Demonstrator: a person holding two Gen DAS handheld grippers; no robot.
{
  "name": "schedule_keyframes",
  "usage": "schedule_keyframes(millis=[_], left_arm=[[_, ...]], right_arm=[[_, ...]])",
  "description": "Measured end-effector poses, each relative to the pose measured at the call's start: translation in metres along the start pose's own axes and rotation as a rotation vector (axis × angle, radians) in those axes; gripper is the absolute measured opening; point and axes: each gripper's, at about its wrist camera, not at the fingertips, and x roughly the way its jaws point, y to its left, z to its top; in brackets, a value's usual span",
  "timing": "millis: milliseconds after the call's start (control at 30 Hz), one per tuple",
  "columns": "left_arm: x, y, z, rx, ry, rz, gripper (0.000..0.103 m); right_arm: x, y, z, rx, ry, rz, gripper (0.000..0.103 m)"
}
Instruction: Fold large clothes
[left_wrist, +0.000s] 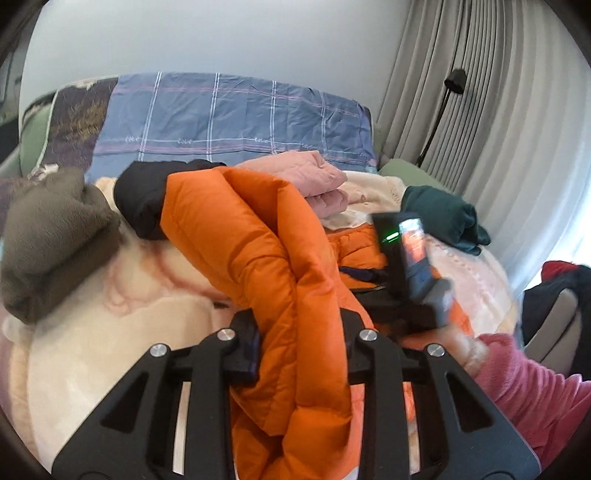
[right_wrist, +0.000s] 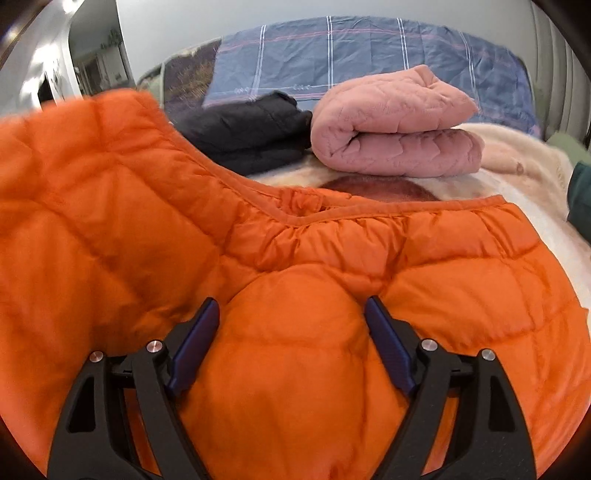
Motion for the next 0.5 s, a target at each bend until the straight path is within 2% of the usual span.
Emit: schedule_keyframes(millis=[67,100,133,167,233,367,500], left_arm=[[-0.001,-0.005,0.002,0.015,0.004,0.020,0.028],[-0.001,-0.006,0.002,0.015,0.007,0.027,0.028],[0.001,-0.005,0.004,0.008,0.011,0.029,0.028],[0.002,-0.006,0.006,0.002,0.012,0.028,0.028],[0.003,-0.013,0.012,0.005,0.006,0.011,0.027],[0.008,-0.048,0.020,0.087,-0.001,-0.004,0.027],[0.029,-0.088,0.029,0.183,0.035,0.013,0.027]], right_arm=[[-0.031,-0.011,-0.003,0.037,-0.026,0.075,0.079],[-0.038,-0.013,-0.005,0.030,-0.016,0.072,0.068],[-0.041,-0.015,-0.007,0.021,0.009,0.063,0.051],[-0.037,-0.019,-0.011,0.040,0.060,0.101,0.045],[-0.020,-0.031,-0.017,0.105,0.113,0.156,0.042],[0.007,-0.039,-0.023,0.163,0.110,0.256,0.043],[0.005,-0.028,-0.026,0.109,0.083,0.214,0.043]])
